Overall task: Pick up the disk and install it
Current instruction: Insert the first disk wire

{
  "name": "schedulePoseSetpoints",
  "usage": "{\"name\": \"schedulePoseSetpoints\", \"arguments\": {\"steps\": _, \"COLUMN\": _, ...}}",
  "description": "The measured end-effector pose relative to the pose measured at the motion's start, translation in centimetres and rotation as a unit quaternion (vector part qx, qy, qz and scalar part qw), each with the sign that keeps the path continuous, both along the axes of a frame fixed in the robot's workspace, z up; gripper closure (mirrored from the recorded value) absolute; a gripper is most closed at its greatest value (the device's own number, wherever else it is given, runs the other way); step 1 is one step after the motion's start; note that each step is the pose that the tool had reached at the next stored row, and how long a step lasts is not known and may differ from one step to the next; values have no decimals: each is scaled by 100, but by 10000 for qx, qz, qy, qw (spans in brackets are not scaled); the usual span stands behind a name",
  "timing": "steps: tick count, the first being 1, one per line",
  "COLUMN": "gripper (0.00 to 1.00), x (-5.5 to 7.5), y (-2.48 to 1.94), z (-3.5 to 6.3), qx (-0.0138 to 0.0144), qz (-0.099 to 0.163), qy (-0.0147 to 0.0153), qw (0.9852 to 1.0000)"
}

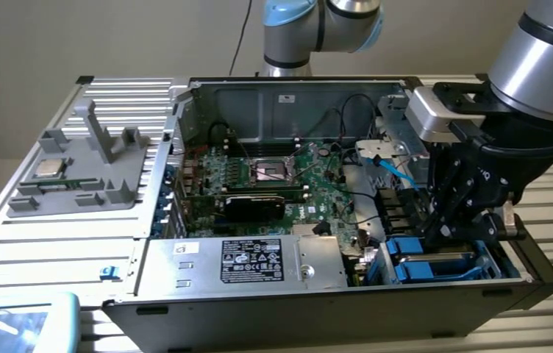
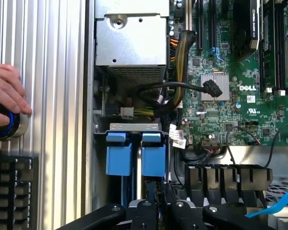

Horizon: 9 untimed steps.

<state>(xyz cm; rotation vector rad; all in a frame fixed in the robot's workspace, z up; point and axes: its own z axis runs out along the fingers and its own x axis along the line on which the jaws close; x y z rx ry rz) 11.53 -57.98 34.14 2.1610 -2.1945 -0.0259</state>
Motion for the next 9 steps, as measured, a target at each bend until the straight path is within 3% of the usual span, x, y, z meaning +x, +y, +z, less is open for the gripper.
{"name": "schedulePoseSetpoints", "arguments": {"steps": 3, "gripper": 84, "x": 0, "y": 0, "z": -6, "qx": 20, "qz": 0, "qy": 0, "qw": 10000}}
{"name": "schedulePoseSetpoints", "arguments": {"steps": 9, "gripper": 84, "x": 0, "y": 0, "z": -15, "qx": 24, "qz": 0, "qy": 0, "qw": 10000}}
